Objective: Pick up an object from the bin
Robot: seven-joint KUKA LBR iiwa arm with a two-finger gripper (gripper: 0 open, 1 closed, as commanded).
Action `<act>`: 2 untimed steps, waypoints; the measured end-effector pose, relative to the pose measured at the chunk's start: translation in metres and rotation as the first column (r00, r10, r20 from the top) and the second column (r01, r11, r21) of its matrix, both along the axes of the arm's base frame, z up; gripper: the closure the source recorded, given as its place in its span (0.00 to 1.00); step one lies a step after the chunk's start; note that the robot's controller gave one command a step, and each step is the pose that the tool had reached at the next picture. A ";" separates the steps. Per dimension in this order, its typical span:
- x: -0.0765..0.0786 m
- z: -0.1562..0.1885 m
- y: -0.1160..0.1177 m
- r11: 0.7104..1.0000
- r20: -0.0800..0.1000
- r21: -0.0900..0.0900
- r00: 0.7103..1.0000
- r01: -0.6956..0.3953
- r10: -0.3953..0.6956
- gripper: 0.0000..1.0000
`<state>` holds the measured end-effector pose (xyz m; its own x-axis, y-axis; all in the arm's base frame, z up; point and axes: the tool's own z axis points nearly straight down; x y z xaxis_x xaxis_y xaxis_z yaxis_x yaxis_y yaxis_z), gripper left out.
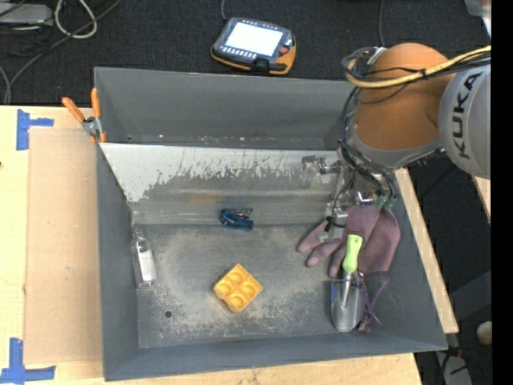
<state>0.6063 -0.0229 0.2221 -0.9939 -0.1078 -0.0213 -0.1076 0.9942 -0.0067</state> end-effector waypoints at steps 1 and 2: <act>-0.108 -0.059 0.071 1.000 -0.042 0.011 0.999 -0.008 0.009 0.00; -0.099 -0.056 0.034 1.000 -0.007 0.003 1.000 -0.017 0.017 0.00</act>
Offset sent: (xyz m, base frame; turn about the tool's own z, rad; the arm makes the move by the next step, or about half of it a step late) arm -0.0965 0.0286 -0.0539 -0.0183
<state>0.5070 0.0115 0.1659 -0.9921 -0.1244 -0.0144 -0.1243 0.9922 -0.0033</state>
